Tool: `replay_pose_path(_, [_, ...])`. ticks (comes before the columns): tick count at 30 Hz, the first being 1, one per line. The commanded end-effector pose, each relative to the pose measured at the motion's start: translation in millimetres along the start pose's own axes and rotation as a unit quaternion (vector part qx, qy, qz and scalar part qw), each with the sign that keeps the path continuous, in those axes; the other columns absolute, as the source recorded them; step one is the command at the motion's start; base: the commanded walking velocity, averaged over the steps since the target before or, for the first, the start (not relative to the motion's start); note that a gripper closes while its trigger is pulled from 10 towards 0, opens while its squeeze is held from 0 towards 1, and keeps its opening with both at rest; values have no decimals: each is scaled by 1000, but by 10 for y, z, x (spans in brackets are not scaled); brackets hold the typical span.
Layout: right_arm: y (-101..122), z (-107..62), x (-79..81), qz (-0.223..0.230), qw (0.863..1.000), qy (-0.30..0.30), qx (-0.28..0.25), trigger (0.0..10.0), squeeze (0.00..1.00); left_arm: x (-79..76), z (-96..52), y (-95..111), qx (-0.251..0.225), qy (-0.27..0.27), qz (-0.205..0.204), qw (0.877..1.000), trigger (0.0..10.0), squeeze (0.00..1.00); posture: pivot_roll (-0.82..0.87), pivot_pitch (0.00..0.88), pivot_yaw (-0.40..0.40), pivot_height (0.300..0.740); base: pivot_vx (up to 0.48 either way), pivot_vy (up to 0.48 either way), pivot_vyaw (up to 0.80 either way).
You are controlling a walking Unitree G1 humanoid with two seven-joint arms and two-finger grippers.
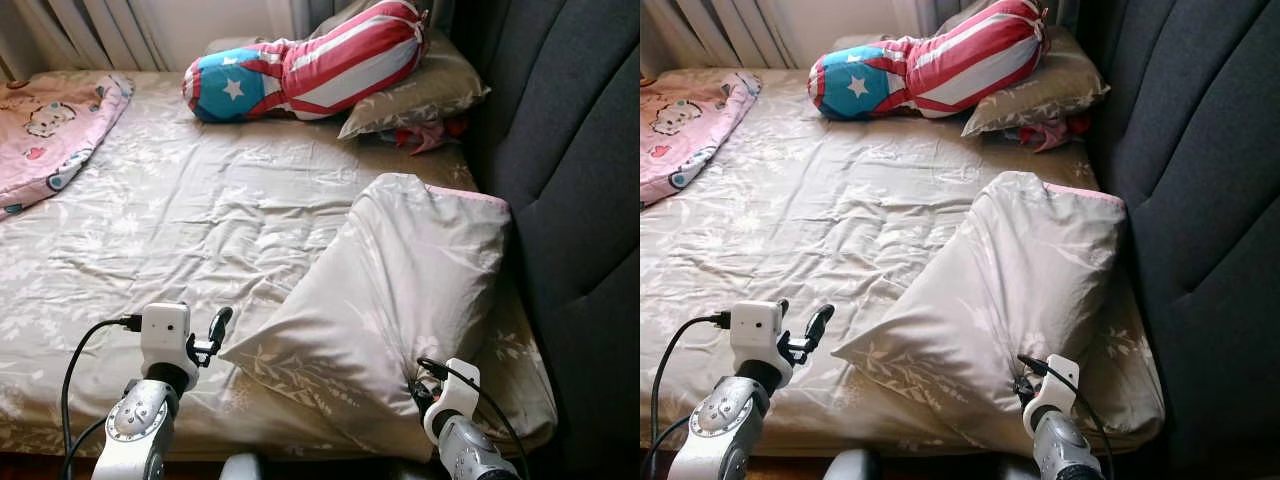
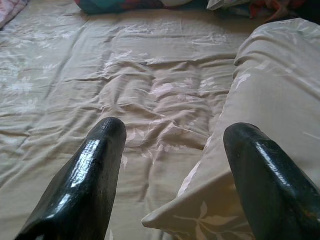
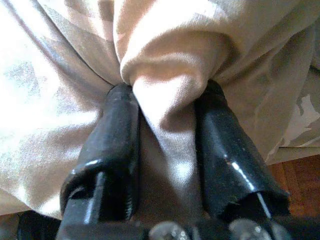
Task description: Clean up the room
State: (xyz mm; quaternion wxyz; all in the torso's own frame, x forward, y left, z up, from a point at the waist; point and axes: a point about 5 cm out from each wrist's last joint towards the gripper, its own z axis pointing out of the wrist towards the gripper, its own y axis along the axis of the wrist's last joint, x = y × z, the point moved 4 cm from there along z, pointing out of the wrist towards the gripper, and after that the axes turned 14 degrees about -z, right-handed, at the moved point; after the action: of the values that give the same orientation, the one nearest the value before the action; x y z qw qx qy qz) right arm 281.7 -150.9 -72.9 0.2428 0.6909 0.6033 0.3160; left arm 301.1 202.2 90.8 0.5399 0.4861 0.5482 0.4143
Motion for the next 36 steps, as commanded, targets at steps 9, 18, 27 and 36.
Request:
replay_pose_path(9, [-162,-18,4,12,999,-2,32,0,0,28,88,-9,-8,11,2,1000,10000,0,121,36,-6,655,0,0,0])
replay_pose_path(18, [-31,-28,-251,24,998,-54,7,0,0,45,161,-44,-14,21,-3,1000,10000,0,78,0,-9,655,0,0,0])
replay_pose_path(27, [529,-366,-1434,-1,955,-284,-83,0,0,89,203,-63,-22,31,-8,999,10000,0,47,0,-18,655,0,0,0])
replay_pose_path(36, [1217,-887,-2166,-63,889,-420,-171,2902,0,82,207,-134,-20,32,-13,999,10000,0,17,0,-14,655,0,0,0])
